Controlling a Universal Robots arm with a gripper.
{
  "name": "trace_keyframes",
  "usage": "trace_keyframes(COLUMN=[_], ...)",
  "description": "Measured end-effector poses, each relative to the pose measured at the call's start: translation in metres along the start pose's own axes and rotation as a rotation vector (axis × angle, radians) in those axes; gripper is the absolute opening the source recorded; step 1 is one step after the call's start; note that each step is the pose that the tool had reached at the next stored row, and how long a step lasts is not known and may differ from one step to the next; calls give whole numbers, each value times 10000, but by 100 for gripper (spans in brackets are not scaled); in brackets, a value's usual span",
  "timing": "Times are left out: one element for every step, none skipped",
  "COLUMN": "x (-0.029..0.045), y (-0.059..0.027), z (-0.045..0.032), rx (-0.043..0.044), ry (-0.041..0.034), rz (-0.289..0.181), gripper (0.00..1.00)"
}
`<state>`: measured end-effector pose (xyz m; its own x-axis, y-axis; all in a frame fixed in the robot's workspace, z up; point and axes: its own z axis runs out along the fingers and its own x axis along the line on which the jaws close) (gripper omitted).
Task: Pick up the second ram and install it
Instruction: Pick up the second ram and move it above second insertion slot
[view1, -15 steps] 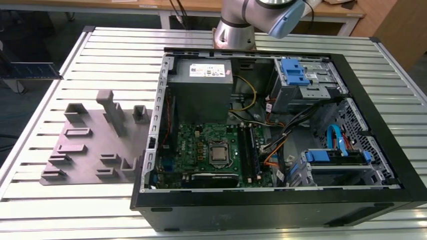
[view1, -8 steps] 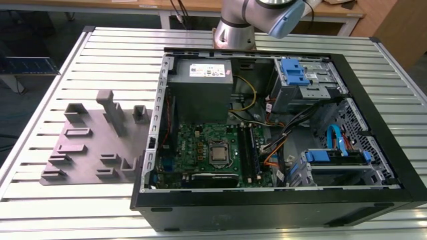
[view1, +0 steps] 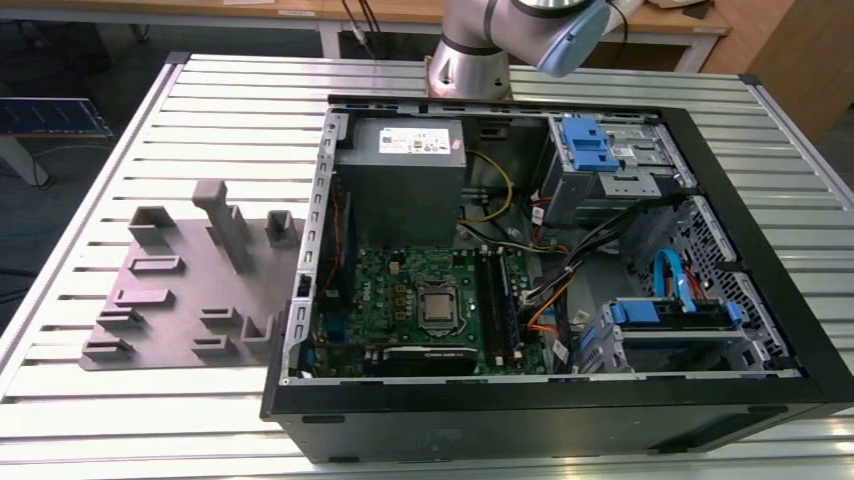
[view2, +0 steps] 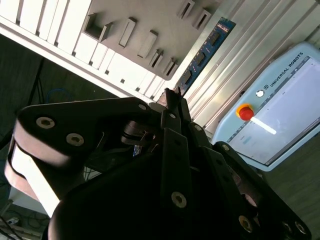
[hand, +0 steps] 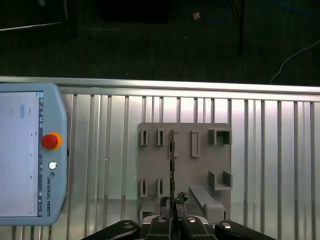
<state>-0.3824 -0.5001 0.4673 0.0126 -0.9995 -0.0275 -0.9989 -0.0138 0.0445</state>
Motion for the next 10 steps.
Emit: trace_keyframes(x=[-1, -1, -2, -2, -2, -2, -2, -2, -2, -1], y=[1, 2, 2, 3, 2, 2, 2, 3, 2, -6], z=[-19, -38, -53, -56, -55, -55, -56, -56, -55, -55], rx=[0, 0, -1, -1, -1, 0, 0, -1, 0, -1], ry=[0, 0, 1, -2, -6, -8, -9, -10, -12, -12], rz=[0, 0, 1, 1, 1, 1, 1, 0, 0, -2], gripper=[11, 11, 11, 11, 11, 11, 11, 11, 11, 11])
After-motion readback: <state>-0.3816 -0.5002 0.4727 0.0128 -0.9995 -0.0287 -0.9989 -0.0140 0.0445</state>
